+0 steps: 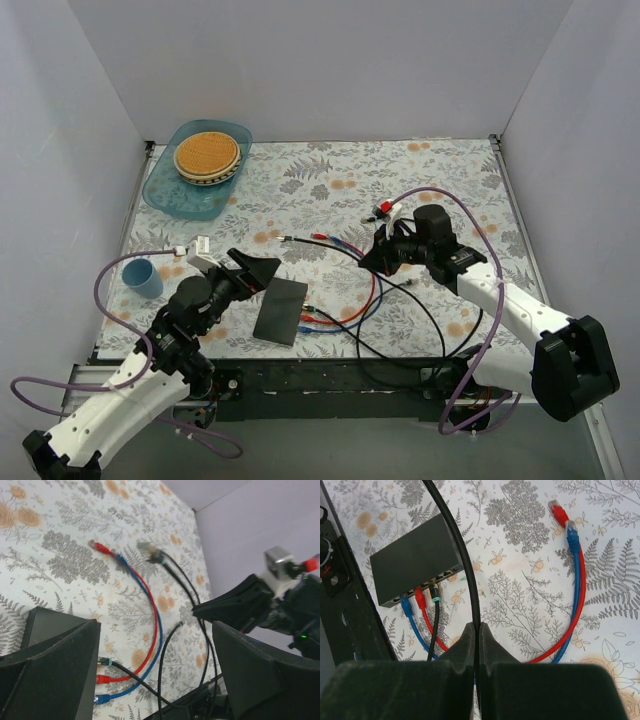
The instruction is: Insert the plug into the switch port
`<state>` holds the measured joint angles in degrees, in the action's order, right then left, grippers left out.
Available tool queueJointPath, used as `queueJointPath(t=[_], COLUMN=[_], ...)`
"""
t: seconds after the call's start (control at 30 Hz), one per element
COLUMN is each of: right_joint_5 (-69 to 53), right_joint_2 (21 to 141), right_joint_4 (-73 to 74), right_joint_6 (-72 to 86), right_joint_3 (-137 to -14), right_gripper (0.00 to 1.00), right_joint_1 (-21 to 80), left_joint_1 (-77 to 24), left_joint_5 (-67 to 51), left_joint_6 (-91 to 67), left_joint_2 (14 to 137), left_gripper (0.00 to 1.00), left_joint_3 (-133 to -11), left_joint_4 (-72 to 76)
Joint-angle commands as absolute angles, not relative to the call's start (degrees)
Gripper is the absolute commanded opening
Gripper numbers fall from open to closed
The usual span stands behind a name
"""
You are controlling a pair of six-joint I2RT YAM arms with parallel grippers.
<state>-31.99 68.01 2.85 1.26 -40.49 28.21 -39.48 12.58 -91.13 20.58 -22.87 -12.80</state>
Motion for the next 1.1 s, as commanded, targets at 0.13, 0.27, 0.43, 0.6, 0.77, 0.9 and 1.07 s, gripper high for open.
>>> queueJointPath(t=[0.13, 0.27, 0.43, 0.6, 0.77, 0.9, 1.07], right_joint_5=[-35.7, -35.6, -35.9, -37.2, -38.1, -38.1, -37.9], right_joint_2=[65.0, 64.2, 63.7, 63.5, 63.7, 63.6, 63.5], right_joint_4=[-0.1, 2.4, 2.9, 2.5, 2.5, 2.7, 2.6], right_joint_6=[1.1, 0.5, 0.4, 0.2, 0.2, 0.2, 0.2], right_joint_3=[-40.4, -40.9, -40.9, -40.6, -40.5, -40.5, -40.4], right_gripper=[0.01, 0.01, 0.01, 0.01, 0.01, 0.01, 0.01], right_joint_1=[28.7, 28.8, 29.0, 29.3, 29.4, 29.5, 29.5], left_joint_1=[-39.4, -39.4, -39.4, -39.4, -38.9, -37.9, -36.8], left_joint_5=[10.8, 11.1, 10.4, 11.9, 13.3, 11.3, 10.2], left_joint_6=[-89.3, -89.6, -89.3, -88.8, -87.6, -86.9, -86.8], left_joint_2=[29.2, 30.1, 32.0, 34.8, 40.2, 44.5, 47.1], left_gripper=[0.92, 0.88, 0.86, 0.75, 0.68, 0.61, 0.26], left_joint_3=[-25.0, -25.4, -25.7, -26.9, -30.1, -31.6, -32.6], left_joint_4=[-7.1, -5.2, -2.3, -0.5, -0.4, 2.5, 2.9])
